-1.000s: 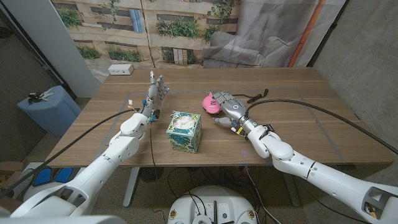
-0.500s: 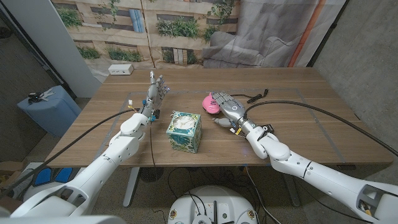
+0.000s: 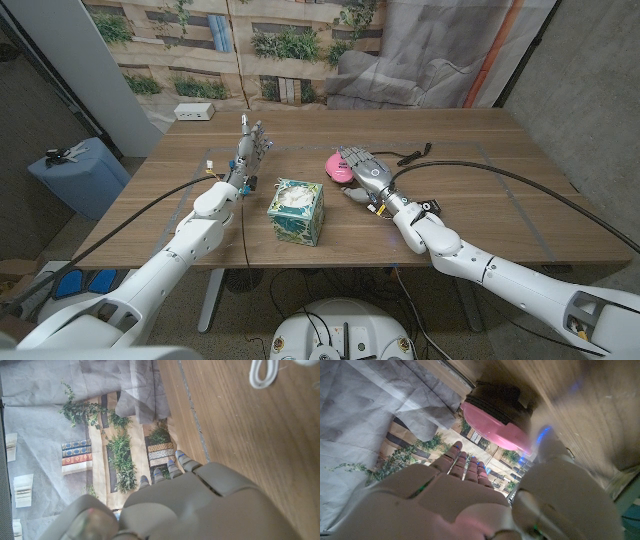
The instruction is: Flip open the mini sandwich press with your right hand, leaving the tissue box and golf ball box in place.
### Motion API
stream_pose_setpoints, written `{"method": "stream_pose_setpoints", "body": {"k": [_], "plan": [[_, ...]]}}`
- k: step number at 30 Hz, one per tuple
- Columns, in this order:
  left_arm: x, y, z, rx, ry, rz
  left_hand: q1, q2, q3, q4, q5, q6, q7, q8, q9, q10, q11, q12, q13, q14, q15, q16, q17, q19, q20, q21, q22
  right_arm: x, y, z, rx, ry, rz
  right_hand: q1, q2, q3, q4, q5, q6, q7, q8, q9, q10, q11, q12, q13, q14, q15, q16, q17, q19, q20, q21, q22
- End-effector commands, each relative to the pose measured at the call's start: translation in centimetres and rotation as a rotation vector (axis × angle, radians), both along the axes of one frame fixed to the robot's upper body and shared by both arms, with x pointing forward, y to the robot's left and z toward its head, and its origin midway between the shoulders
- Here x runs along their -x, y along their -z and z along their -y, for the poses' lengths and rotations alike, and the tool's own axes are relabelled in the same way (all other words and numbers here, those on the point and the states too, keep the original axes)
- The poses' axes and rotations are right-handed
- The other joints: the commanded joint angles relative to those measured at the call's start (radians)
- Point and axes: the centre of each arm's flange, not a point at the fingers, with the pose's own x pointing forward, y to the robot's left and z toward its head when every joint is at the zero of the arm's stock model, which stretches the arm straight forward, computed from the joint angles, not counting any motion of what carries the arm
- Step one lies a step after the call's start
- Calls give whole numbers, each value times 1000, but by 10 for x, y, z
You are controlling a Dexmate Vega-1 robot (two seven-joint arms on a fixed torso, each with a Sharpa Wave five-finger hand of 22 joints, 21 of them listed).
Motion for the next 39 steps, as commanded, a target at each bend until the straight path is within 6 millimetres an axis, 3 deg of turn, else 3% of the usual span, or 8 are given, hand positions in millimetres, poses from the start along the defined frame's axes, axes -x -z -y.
{"method": "stream_pose_setpoints", "body": {"k": [1, 21, 39], "plan": [[0, 0, 0, 0, 0, 0, 0, 52, -8, 1, 5, -34, -8, 5, 4, -3, 2, 7, 2, -6, -37, 7, 3, 4, -3, 7, 3, -5, -1, -1, -10, 6, 20, 25, -5, 9, 1, 3, 5, -2, 6, 5, 10, -3, 2, 2, 11, 2, -1, 0, 10, 3, 2, 3], [0, 0, 0, 0, 0, 0, 0, 52, -7, 1, 5, -34, -8, 5, 4, -4, 2, 7, 2, -7, -36, 7, 3, 3, -3, 6, 3, 0, -12, -2, -63, 4, 26, 67, -14, 21, 3, 3, 5, -4, 2, 5, 10, -3, -1, 2, 19, 1, -2, 0, 40, 8, 5, 3], [0, 0, 0, 0, 0, 0, 0, 52, -8, 1, 5, -35, -8, 5, 4, -4, 3, 6, 2, -7, -37, 7, 3, 3, -3, 6, 3, 6, -21, 2, -140, -23, 16, 80, -24, 22, 8, 2, 3, -3, -2, 5, -1, 2, -5, 3, 12, 8, -7, 0, 40, 14, 0, 4]]}}
